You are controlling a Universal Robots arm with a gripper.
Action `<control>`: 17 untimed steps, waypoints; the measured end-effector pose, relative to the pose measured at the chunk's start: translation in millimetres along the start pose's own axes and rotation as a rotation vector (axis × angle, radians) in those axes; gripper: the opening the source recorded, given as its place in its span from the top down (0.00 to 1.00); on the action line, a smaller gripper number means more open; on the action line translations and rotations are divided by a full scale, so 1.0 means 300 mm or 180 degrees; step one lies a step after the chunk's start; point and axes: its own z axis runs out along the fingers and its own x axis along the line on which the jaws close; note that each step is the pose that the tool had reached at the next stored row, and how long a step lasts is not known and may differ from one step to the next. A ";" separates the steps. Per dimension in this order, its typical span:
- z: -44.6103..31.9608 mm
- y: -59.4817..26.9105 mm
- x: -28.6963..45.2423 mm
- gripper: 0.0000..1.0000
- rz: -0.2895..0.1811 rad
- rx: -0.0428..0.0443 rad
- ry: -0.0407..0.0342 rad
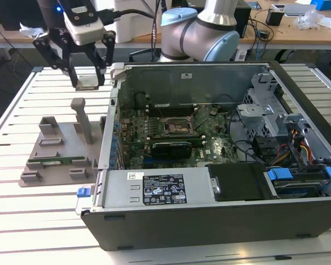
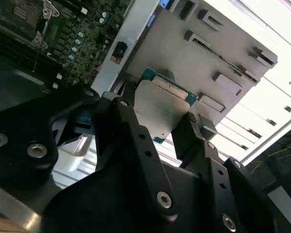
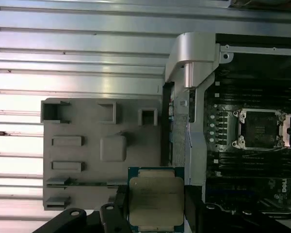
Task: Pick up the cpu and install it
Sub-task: 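Pick up the cpu and move it towards the insertion slot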
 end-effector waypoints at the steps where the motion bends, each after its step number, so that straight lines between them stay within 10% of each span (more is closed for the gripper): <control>1: 0.006 -0.001 -0.016 0.45 0.0000 0.0000 0.0002; 17: 0.082 -0.006 -0.307 0.45 0.0000 0.0000 0.0020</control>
